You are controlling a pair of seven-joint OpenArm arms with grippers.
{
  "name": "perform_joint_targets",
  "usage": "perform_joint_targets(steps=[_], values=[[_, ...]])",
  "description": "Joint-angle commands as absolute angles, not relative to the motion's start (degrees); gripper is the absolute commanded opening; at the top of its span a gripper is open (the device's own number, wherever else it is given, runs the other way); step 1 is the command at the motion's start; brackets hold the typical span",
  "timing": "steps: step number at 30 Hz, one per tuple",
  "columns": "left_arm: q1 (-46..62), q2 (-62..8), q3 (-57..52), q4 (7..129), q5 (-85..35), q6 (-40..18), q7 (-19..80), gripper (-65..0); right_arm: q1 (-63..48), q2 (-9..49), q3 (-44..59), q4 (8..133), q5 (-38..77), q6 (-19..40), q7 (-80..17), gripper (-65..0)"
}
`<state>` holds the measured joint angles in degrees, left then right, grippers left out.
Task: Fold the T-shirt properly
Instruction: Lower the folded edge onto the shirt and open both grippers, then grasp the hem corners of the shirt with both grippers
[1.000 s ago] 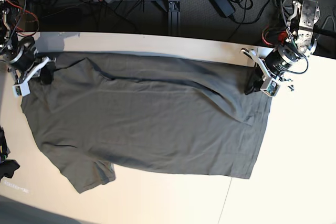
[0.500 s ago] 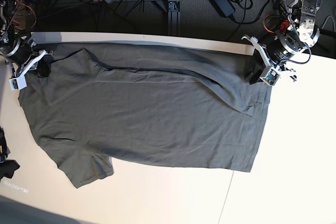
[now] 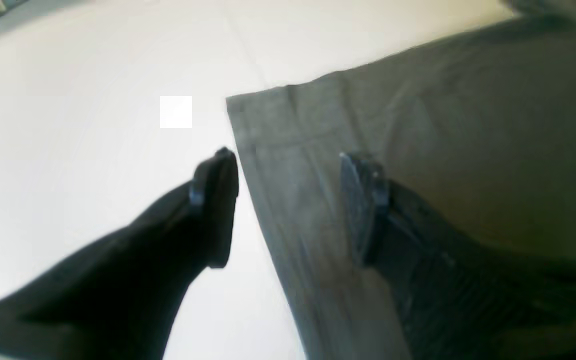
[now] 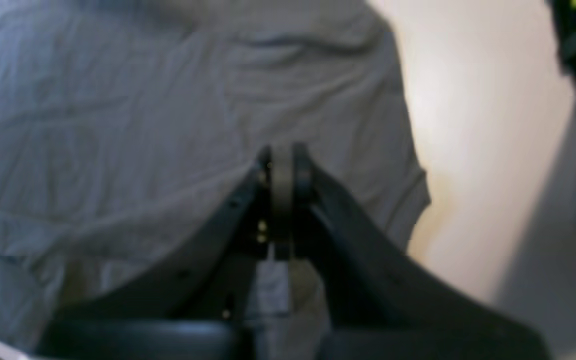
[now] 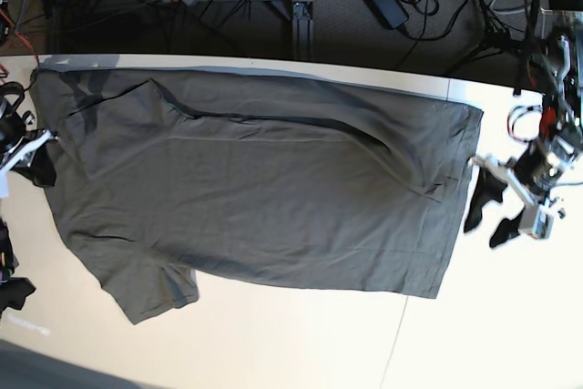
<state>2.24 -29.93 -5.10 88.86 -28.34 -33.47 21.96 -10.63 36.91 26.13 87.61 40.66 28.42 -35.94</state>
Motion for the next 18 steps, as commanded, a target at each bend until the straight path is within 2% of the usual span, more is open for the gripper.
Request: perform_joint_targets(steps=[1, 10, 12, 18], values=[[-1.69, -30.72, -4.10, 85.76, -29.82, -33.58, 20.80, -28.9, -9.65, 38.11, 26.72, 88.29, 40.97, 32.14, -35.03, -65.0], [-30.85, -25.26, 6.02, 44.58, -31.07, -33.67, 20.62, -27.6, -9.10, 38.11, 26.72, 87.94, 40.71, 32.23, -35.31, -65.0], [-34.20, -23.77, 6.09, 37.76, -31.16, -33.65, 21.32, -24.8, -9.08, 38.11, 26.72, 87.94, 40.75, 32.23, -36.12, -65.0], [-37.12, -20.58, 6.09, 25.69, -31.14, -33.63, 21.41, -24.5, -9.08, 38.11, 26.72, 87.94, 40.75, 32.23, -36.29, -65.0]])
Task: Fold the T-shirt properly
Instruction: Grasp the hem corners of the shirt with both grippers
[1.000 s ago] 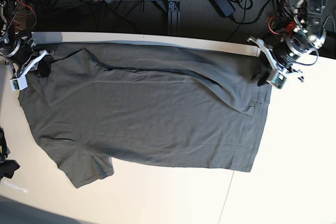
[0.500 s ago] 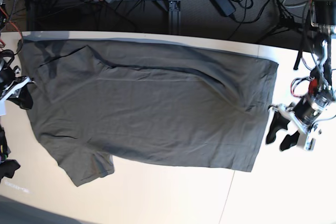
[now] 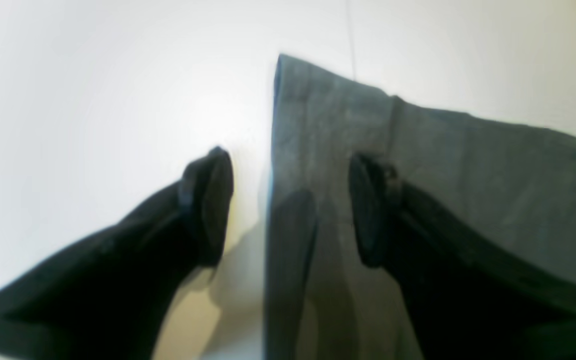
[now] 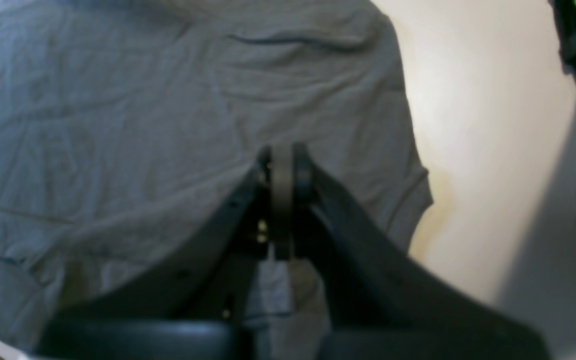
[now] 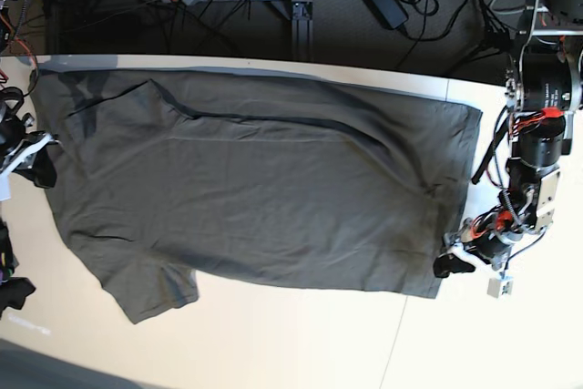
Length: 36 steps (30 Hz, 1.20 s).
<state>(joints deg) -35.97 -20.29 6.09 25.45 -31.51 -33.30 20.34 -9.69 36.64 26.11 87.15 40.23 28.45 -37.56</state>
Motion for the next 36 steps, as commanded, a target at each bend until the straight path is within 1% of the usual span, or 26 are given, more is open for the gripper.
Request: perform_joint_targets(steps=[1, 4, 8, 16, 17, 18, 19, 21, 22, 23, 26, 27, 29, 30, 31, 36], values=[[-37.10, -20.14, 6.09, 25.39, -31.11, -33.63, 21.45, -24.5, -9.08, 38.11, 26.72, 87.94, 40.75, 32.23, -36.29, -65.0], [-37.08, -18.68, 6.09, 25.28, -31.00, -33.17, 22.24, -24.5, -9.10, 38.11, 26.72, 87.94, 40.77, 32.23, -36.29, -65.0], [-37.08, -16.43, 6.09, 25.28, -29.76, -30.57, 22.55, -24.5, -9.04, 38.11, 26.72, 87.94, 41.23, 32.21, -36.23, -65.0], [-37.08, -12.36, 6.09, 25.28, -27.99, -30.59, 22.72, -24.7, -8.86, 38.09, 26.72, 87.94, 41.15, 32.16, -34.22, -65.0], [-37.08, -12.03, 6.09, 25.28, -27.11, -30.59, 22.68, -26.0, -8.69, 38.09, 26.72, 87.94, 41.12, 32.16, -33.95, -65.0], [-37.08, -11.86, 6.09, 25.28, -26.37, -30.59, 22.70, -30.2, -8.27, 38.06, 26.72, 87.92, 40.82, 32.16, -33.85, -65.0], [-37.08, -11.86, 6.09, 25.28, -25.71, -30.59, 22.55, -36.9, -7.64, 38.09, 26.72, 87.81, 40.21, 32.14, -33.78, -65.0], [-37.06, -11.99, 6.09, 25.28, -24.64, -30.63, 22.04, -53.0, -5.48, 38.09, 26.74, 87.15, 38.44, 32.10, -32.69, -65.0], [-36.97, -12.10, 6.09, 25.28, -24.43, -30.63, 21.80, -59.8, -3.90, 38.09, 26.74, 86.28, 37.54, 31.92, -31.88, -65.0], [-36.97, -12.14, 6.09, 25.28, -24.38, -30.65, 21.71, -64.8, -1.98, 38.09, 26.74, 84.86, 36.67, 31.62, -31.14, -65.0], [-36.95, -12.34, 6.09, 25.28, -24.36, -30.65, 21.89, -65.0, 5.82, 38.06, 26.74, 77.23, 33.95, 30.76, -29.52, -65.0], [-36.95, -12.40, 6.09, 25.28, -24.36, -30.65, 21.87, -65.0, 8.91, 38.06, 26.72, 73.60, 33.36, 30.59, -29.08, -60.8], [-36.95, -12.43, 6.09, 25.28, -24.34, -30.65, 21.91, -65.0, 14.85, 38.09, 26.72, 65.28, 33.15, 30.13, -28.14, -40.2], [-36.93, -12.43, 6.09, 25.28, -24.34, -30.68, 22.11, -65.0, 17.61, 38.09, 26.72, 60.86, 32.53, 30.11, -27.29, -33.2], [-36.93, -12.43, 6.09, 25.28, -24.32, -30.68, 22.26, -65.0, 20.16, 38.09, 26.72, 56.40, 31.42, 30.09, -25.89, -29.6], [-36.93, -12.71, 6.09, 25.28, -24.34, -30.68, 23.83, -65.0, 29.93, 38.09, 26.72, 35.09, 28.95, 30.04, -22.11, -29.1]])
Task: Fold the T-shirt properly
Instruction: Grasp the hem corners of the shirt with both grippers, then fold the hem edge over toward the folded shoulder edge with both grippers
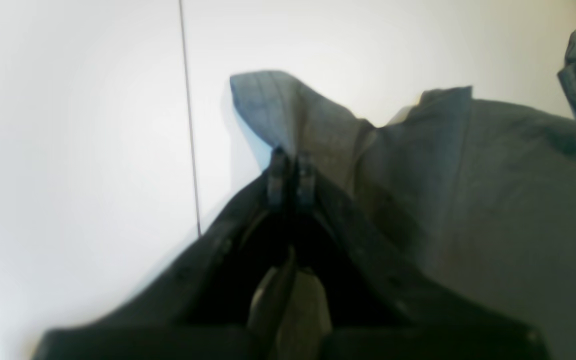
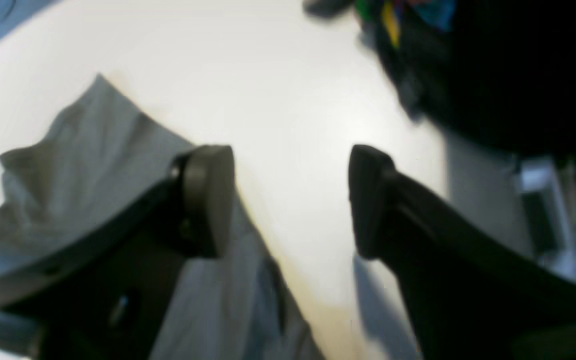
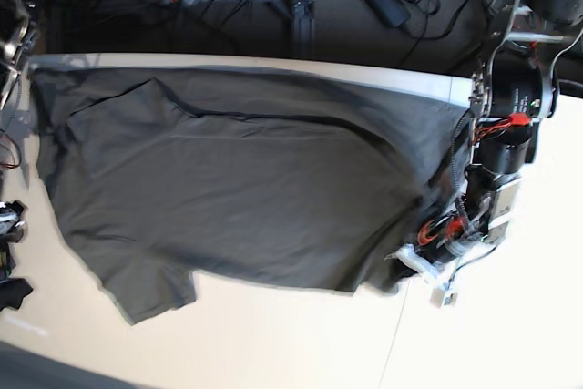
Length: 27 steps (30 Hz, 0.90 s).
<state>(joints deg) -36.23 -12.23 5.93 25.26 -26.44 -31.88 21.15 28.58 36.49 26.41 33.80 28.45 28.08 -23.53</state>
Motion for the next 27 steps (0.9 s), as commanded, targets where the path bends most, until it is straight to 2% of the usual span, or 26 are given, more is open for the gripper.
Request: perform_joint_targets(steps=[1, 7, 15, 20, 27], values=[[-36.93, -12.78, 6.09, 25.28, -24.34, -30.68, 23.86, -65.0, 31.27, 38.06, 26.72, 31.53, 28.86, 30.06, -21.80, -29.1], [-36.95, -12.93, 6.09, 25.28, -24.36, -30.68, 24.43, -65.0, 32.97, 37.26, 26.72, 19.94, 25.36, 30.11, -19.46, -29.1], [-36.95, -13.02, 6.09, 25.28, -24.38, -30.70, 24.29, -65.0, 33.32, 30.72, 26.09, 18.83, 20.47, 30.26, -16.27, -29.1], [-36.95, -13.89, 6.09, 25.28, -24.36, -30.85, 24.25, -65.0, 34.92, 27.57, 20.84, 18.85, 17.69, 30.22, -13.43, -29.1], [-36.97, -14.96, 6.09, 25.28, -24.40, -31.07, 24.10, -65.0, 36.49, 26.85, 11.90, 18.85, 13.61, 30.17, -12.62, -29.4]])
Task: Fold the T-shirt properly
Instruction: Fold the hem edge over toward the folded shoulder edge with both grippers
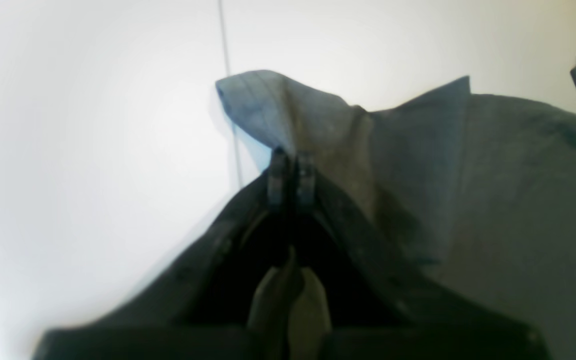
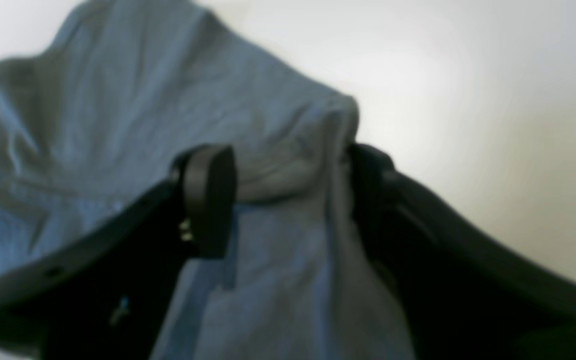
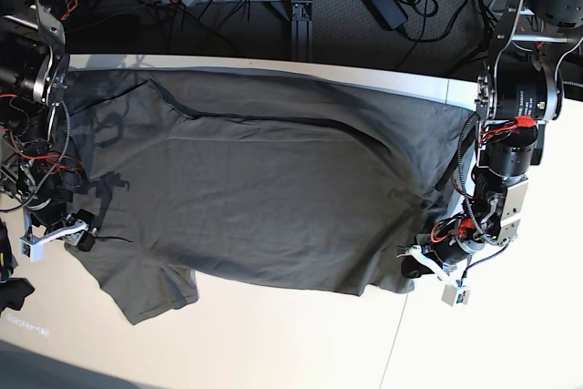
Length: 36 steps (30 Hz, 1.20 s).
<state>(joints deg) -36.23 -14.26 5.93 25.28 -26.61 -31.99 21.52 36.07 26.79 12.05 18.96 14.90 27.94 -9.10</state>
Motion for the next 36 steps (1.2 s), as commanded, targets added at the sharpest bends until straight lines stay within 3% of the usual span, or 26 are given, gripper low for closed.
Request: perform_joint_targets(steps=[1, 3, 4, 7, 14, 19, 24, 36], values=[[-36.95, -14.98, 6.09, 25.28, -24.40, -31.09, 23.86, -65.0, 36.49, 26.94, 11.20, 18.85, 13.30, 30.13, -12.56, -29.5], [-36.95, -14.96, 6.09, 25.28, -24.40, -31.09, 23.29, -65.0, 36.47, 27.03, 10.74, 19.03, 11.00, 29.82, -11.11, -34.5], [-36.97, -14.94, 6.09, 25.28, -24.43, -31.07, 22.81, -65.0, 36.47, 27.14, 10.74, 19.16, 9.39, 29.82, -10.04, -40.1], [-36.95, -15.09, 6.09, 25.28, -24.40, -31.09, 22.26, -65.0, 36.42, 27.83, 10.74, 19.94, 6.15, 29.85, -7.88, -64.3], [-37.26, -15.59, 6.09, 25.41, -24.45, -31.55, 21.63, -65.0, 36.32, 29.10, 10.74, 24.58, 3.40, 30.17, -7.94, -65.0], [-37.26, -16.64, 6.09, 27.79, -25.43, -39.16, 23.16, -65.0, 36.27, 29.93, 10.74, 28.56, 4.58, 30.48, -9.96, -65.0], [-35.46, -20.05, 6.09, 32.53, -35.18, -40.00, 28.77, -65.0, 31.62, 32.03, 10.74, 36.18, 11.27, 31.35, -14.00, -65.0], [-18.37, -27.64, 6.09, 59.61, -50.37, -40.00, 39.59, -65.0, 10.68, 37.04, 12.84, 61.52, 21.08, 31.33, -17.10, -65.0]])
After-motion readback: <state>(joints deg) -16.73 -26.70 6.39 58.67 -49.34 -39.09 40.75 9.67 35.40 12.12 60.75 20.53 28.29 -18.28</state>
